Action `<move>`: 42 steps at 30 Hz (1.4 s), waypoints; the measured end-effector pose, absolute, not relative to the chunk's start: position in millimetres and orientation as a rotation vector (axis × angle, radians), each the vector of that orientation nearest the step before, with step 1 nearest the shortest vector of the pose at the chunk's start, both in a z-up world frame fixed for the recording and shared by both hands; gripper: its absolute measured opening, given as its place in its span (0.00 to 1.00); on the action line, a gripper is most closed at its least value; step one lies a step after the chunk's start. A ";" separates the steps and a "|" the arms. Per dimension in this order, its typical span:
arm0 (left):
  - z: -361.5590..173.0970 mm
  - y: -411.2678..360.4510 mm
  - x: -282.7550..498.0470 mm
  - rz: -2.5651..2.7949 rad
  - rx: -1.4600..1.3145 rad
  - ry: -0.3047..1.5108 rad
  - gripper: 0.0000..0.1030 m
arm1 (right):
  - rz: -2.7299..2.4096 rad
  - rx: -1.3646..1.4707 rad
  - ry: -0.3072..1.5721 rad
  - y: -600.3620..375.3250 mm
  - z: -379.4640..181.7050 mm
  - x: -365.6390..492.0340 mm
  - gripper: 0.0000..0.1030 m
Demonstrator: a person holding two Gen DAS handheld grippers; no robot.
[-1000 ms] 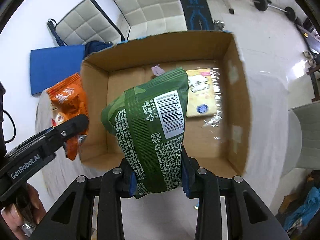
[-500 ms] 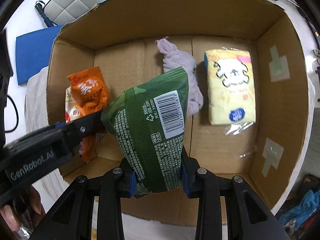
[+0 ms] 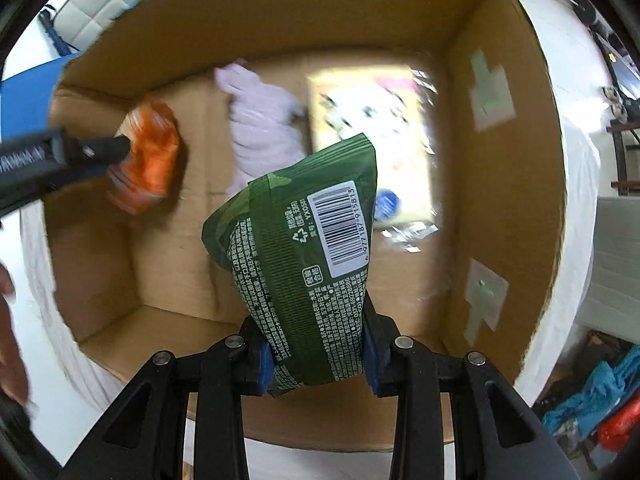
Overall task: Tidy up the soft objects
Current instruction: 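Lift both snack bags over the box and release them inside, then grasp the blue drink pouch with the right tool while the left grasps the red snack bag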
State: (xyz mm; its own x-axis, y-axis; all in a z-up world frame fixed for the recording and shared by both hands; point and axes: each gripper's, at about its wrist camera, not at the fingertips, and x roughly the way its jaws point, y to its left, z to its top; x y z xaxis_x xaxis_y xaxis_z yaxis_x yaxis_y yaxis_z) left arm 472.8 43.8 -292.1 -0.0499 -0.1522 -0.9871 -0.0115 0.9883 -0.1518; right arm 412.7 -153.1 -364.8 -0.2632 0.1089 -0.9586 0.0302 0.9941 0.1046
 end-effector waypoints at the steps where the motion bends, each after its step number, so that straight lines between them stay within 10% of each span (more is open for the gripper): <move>1: -293.9 43.4 475.2 -0.110 -0.126 1.629 0.34 | 0.074 0.111 1.842 -155.1 -367.1 411.2 0.36; 5: -290.8 42.7 476.4 -0.108 -0.139 1.632 0.44 | 0.083 0.109 1.880 -157.3 -378.2 411.9 0.43; 8: -283.4 39.6 472.0 -0.119 -0.147 1.613 0.65 | 0.114 0.156 1.896 -155.8 -379.6 408.7 0.81; 14: -259.6 35.3 456.9 -0.128 -0.125 1.553 0.92 | 0.096 0.145 1.860 -157.1 -367.0 402.0 0.84; 20: -243.1 33.0 437.9 -0.124 -0.115 1.511 0.97 | 0.059 0.160 1.839 -158.9 -358.5 389.9 1.00; 42: -169.7 26.4 323.4 -0.049 0.010 1.257 0.99 | 0.012 0.058 1.563 -157.1 -252.2 343.4 1.00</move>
